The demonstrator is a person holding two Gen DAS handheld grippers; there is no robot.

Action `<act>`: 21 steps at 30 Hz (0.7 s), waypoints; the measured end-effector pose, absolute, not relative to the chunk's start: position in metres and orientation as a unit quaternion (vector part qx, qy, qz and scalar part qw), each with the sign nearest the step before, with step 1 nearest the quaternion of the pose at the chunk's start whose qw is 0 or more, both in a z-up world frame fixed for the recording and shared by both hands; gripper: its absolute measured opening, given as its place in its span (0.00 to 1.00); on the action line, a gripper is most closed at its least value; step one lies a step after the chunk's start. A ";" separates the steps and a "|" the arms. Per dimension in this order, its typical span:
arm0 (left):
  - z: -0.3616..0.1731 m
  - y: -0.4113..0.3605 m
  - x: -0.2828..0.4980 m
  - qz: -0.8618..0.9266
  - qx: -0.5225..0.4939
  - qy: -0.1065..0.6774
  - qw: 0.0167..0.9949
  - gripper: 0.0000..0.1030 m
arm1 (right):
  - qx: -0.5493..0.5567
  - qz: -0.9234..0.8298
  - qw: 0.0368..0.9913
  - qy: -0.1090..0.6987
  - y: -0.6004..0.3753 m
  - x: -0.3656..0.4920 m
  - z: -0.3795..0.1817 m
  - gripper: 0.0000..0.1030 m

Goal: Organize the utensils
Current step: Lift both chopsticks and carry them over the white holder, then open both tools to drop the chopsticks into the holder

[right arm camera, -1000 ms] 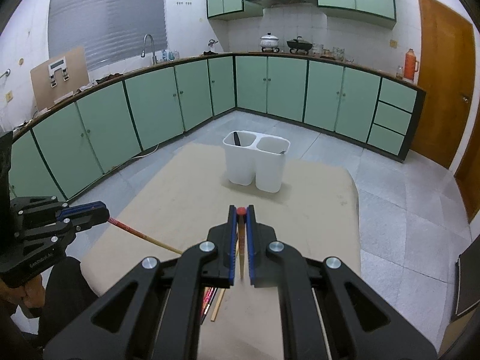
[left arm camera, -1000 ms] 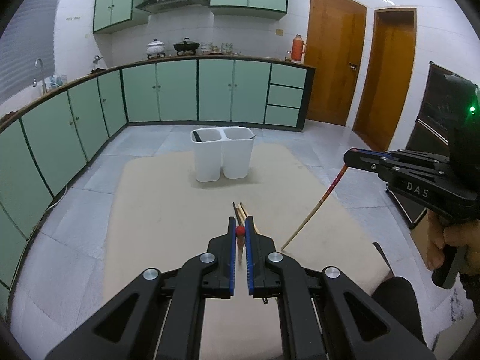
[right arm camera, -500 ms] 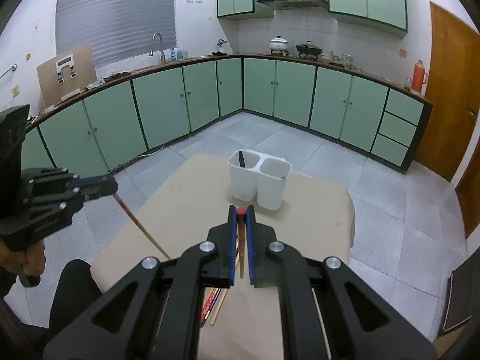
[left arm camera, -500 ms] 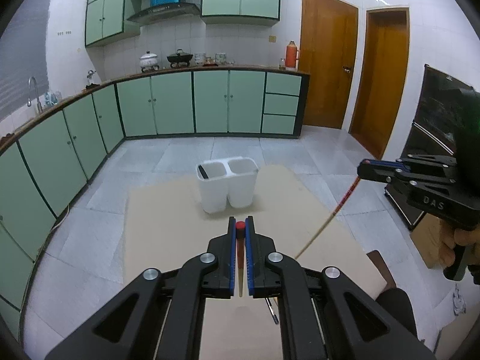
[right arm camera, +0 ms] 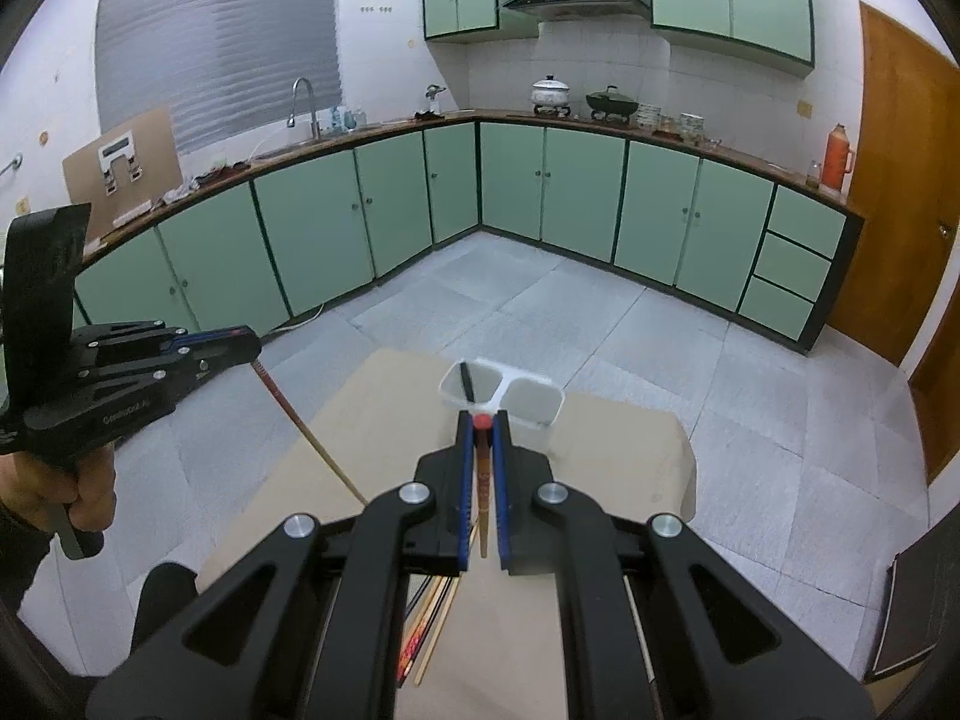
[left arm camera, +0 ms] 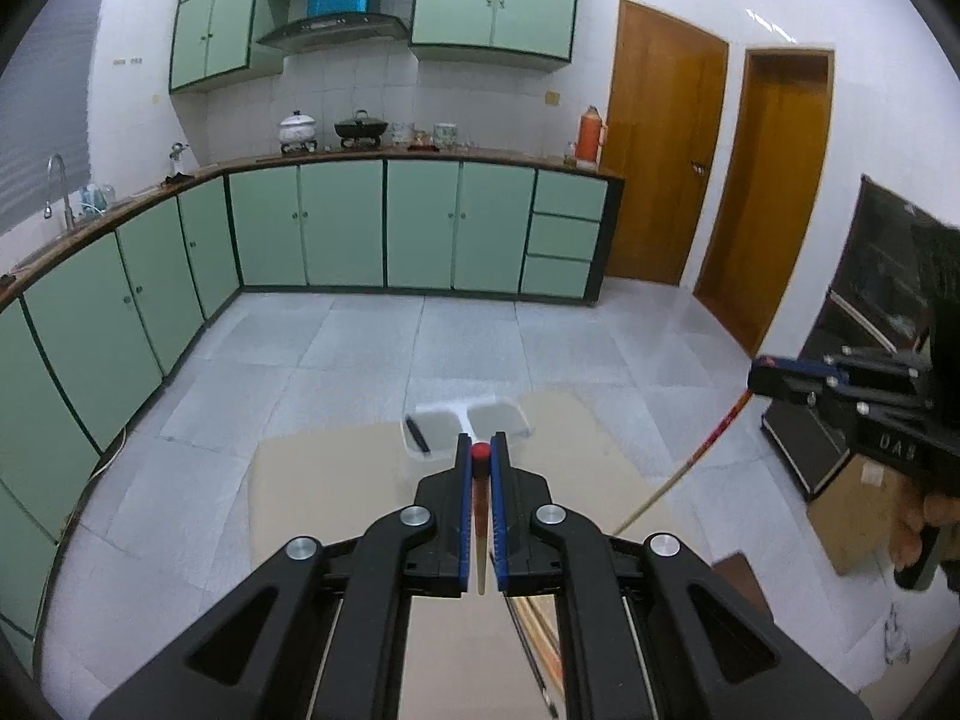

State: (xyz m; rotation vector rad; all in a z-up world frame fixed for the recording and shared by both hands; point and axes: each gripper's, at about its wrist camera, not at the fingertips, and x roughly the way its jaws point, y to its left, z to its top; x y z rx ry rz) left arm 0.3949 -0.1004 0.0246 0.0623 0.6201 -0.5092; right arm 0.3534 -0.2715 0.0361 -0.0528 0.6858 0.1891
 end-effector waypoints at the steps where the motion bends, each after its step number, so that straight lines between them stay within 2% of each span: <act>1: 0.028 -0.102 0.402 -0.246 0.028 0.299 0.922 0.05 | -0.025 0.091 0.937 0.336 -0.273 0.361 0.037 0.05; 7: 0.055 -0.120 0.452 -0.232 0.019 0.263 0.936 0.05 | -0.024 0.077 0.943 0.324 -0.275 0.410 0.050 0.05; 12: 0.053 -0.137 0.502 -0.210 0.015 0.251 0.945 0.05 | -0.017 0.067 0.947 0.314 -0.280 0.462 0.046 0.05; 21: -0.023 -0.157 0.579 -0.193 0.009 0.302 0.934 0.05 | 0.009 0.041 0.941 0.335 -0.299 0.538 -0.012 0.05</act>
